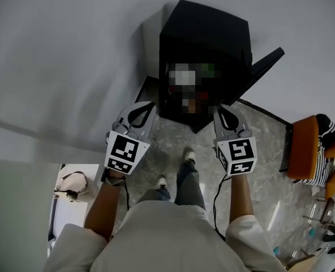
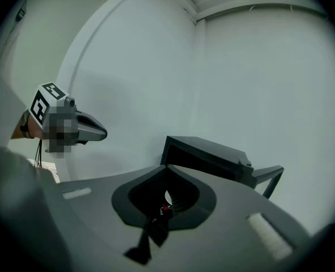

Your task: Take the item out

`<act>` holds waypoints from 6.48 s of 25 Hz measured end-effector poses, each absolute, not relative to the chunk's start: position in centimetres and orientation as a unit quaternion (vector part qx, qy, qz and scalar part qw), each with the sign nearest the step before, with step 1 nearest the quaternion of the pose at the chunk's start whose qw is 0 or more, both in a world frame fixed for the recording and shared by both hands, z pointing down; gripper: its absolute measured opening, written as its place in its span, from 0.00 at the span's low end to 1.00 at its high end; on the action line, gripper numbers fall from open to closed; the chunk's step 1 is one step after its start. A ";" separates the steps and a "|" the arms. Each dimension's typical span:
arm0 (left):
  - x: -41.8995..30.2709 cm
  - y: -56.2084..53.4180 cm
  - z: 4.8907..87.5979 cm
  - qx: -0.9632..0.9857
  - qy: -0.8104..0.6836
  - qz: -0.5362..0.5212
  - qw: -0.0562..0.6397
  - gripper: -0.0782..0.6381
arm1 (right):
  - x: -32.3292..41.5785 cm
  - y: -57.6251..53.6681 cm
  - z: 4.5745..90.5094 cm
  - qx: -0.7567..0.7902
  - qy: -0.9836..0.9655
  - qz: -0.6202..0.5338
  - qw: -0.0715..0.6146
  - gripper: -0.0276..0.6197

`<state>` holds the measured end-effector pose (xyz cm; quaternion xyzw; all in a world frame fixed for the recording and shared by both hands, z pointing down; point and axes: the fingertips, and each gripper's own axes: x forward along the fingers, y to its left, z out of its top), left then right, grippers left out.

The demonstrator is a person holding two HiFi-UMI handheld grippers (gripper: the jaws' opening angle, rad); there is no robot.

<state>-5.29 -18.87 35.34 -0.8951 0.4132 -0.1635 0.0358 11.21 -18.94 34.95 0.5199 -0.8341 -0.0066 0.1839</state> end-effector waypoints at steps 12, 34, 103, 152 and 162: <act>-5.4 -27.6 40.6 -0.869 0.456 -0.190 -0.012 0.12 | 10.2 -31.2 43.6 0.448 -0.861 0.021 0.240 0.10; -7.4 -32.3 53.2 -0.818 0.506 -0.237 -0.138 0.12 | 7.7 -44.4 63.7 0.364 -0.857 0.070 0.358 0.21; -9.3 -27.2 60.0 -0.810 0.485 -0.267 -0.195 0.12 | 7.1 -46.9 71.8 0.342 -0.642 -0.418 0.544 0.07; -3.9 -13.3 33.4 -0.904 0.412 -0.115 0.023 0.12 | 7.0 -14.8 37.8 0.423 -0.645 -0.411 0.486 0.08; -1.4 -10.5 30.8 -0.915 0.386 -0.105 0.056 0.12 | 10.2 -9.9 35.1 0.435 -0.628 -0.394 0.511 0.08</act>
